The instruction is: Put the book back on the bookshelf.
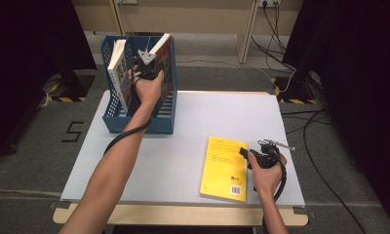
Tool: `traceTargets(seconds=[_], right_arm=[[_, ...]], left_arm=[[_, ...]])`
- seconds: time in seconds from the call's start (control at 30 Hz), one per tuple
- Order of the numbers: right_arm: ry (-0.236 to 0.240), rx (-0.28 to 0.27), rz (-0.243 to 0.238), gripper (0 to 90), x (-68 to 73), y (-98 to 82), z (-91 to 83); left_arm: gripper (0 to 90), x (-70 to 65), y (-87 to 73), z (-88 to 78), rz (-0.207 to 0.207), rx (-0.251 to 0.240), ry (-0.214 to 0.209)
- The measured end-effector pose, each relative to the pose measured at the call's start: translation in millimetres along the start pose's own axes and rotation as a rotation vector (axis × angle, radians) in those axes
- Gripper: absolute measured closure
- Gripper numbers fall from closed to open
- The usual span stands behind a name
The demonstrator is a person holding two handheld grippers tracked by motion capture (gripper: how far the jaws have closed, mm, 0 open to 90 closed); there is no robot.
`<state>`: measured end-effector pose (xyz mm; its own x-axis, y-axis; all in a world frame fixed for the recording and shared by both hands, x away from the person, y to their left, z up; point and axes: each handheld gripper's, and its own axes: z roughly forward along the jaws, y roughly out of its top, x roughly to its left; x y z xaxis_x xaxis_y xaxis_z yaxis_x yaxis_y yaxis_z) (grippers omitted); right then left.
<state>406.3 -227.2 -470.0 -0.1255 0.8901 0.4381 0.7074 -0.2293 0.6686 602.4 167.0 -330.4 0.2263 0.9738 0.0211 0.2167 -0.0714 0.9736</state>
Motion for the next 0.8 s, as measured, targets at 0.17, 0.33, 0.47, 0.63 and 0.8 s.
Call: traceTargets(seconds=[0.17, 0.33, 0.47, 0.63, 0.8], right_arm=[[0.001, -0.002, 0.008, 51.6, 0.5, -0.3, -0.2], [0.000, -0.005, 0.007, 51.6, 0.4, -0.2, -0.5], [0.000, -0.004, -0.002, 51.6, 0.4, -0.2, -0.2], [0.000, 0.000, -0.006, 51.6, 0.2, -0.6, 0.6], [0.003, 0.002, -0.007, 51.6, 0.8, -0.7, 0.8]], left_arm=[[74.0, -0.1, -2.4, 2.8, 0.003, 0.001, 0.004], [74.0, -1.2, -3.2, 3.3, 0.013, 0.001, 0.008], [74.0, -2.4, -3.3, 3.7, 0.012, -0.002, 0.011], [74.0, -4.6, -5.6, 4.3, 0.018, 0.003, 0.009], [74.0, -5.8, -8.7, 6.6, 0.017, 0.010, 0.014]])
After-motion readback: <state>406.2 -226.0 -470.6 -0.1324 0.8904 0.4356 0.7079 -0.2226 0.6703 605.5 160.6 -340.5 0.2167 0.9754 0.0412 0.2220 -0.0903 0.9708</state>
